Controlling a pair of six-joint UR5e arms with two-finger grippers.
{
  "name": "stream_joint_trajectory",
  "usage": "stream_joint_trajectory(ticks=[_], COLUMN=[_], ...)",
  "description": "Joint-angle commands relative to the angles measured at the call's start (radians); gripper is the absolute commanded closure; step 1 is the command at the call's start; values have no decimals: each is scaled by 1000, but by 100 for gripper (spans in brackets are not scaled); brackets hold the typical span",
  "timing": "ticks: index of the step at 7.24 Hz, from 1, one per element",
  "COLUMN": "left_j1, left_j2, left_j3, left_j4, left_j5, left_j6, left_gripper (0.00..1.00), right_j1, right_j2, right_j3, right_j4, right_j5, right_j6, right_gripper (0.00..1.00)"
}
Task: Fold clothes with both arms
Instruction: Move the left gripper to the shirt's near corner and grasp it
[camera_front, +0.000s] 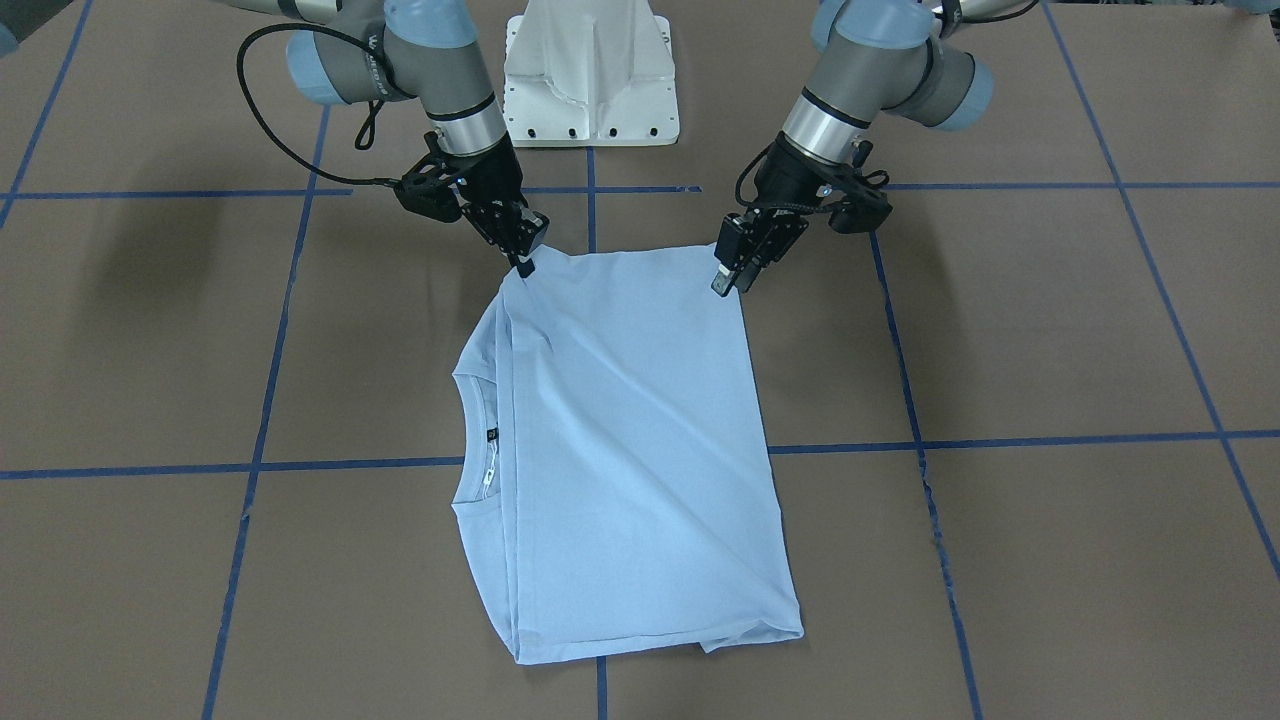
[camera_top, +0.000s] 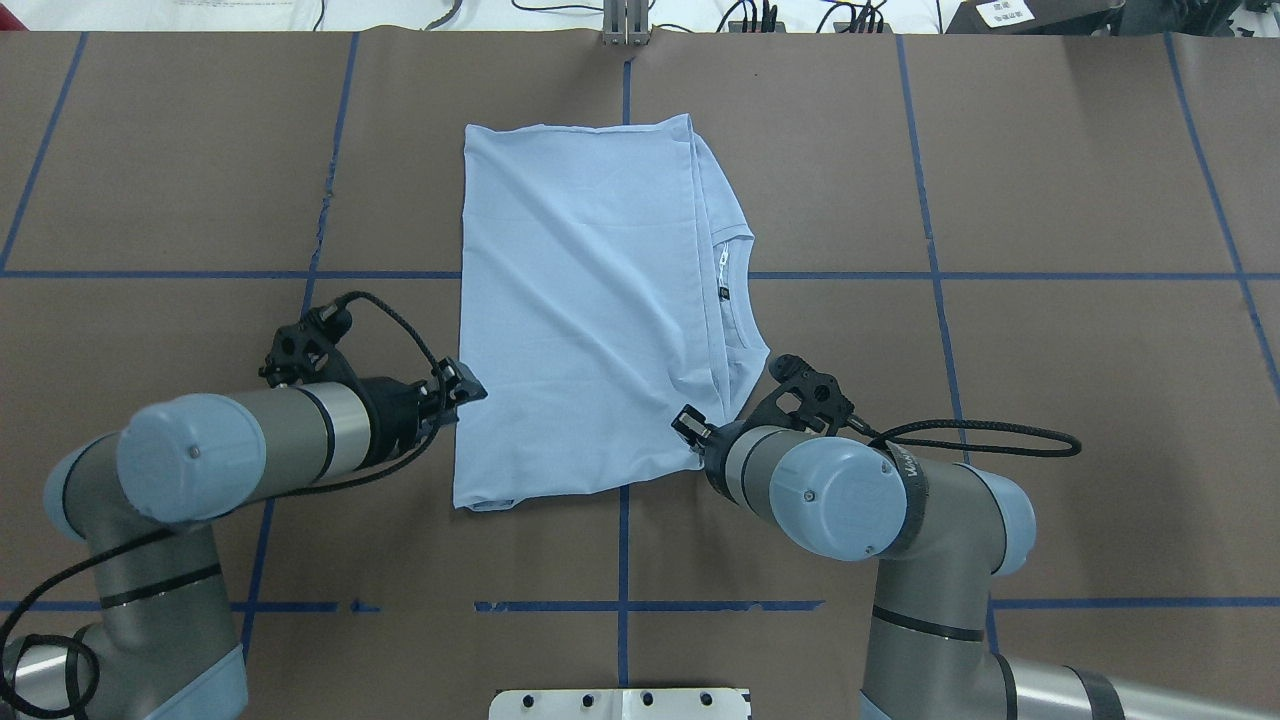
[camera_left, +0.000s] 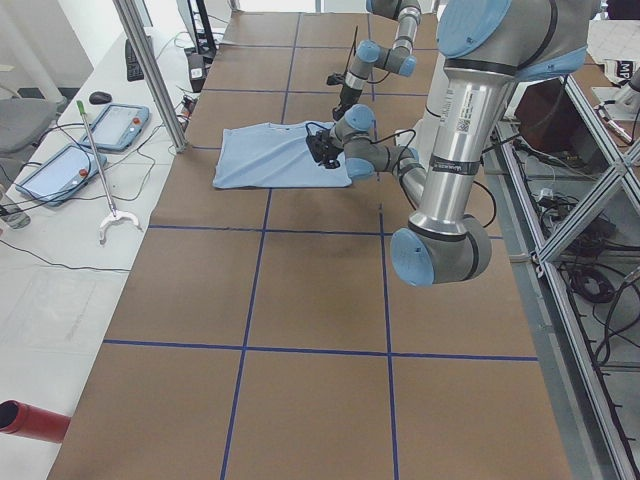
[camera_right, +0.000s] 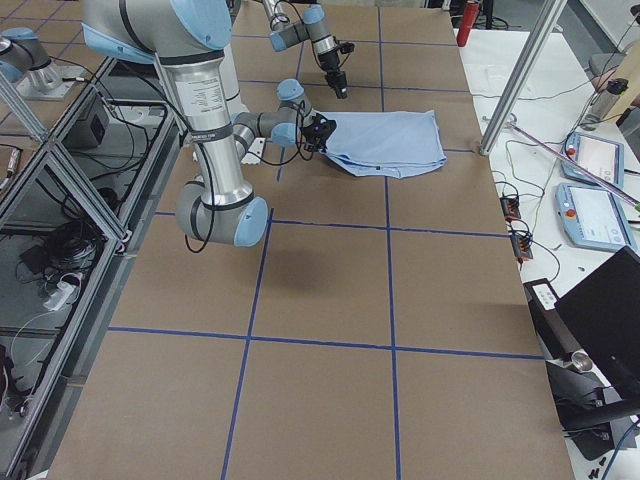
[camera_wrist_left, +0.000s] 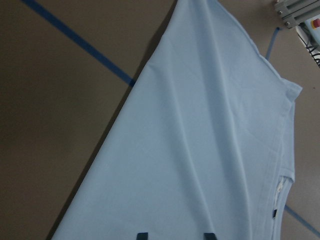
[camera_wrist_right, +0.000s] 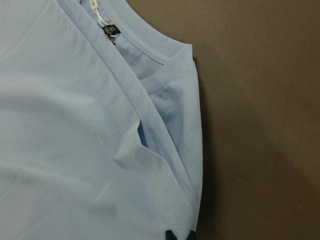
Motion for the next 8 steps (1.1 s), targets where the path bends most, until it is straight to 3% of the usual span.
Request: stream_joint_trajectory(ticks=[1,5,6,7,8], left_j1=[96,119,119,119,119], left_j2=[5,5,4,4,4], left_j3=[-5,4,4,4,4], left_j4=[120,131,131,131,131], left_j5=[18,18,18,18,18], left_j6=[-87,-90,-90,-122,-124], left_gripper=[41,43,51,88,100], right_j1=[-2,0,0,0,0], right_j2=[0,-2,0,-2,-2], right_j3=[2,5,7,7,7], right_j4=[0,0,0,0,0], right_j5=[-2,-4,-4,-4,-4], right_j6=[0,0,0,0,0], right_gripper=[100,100,100,100,100])
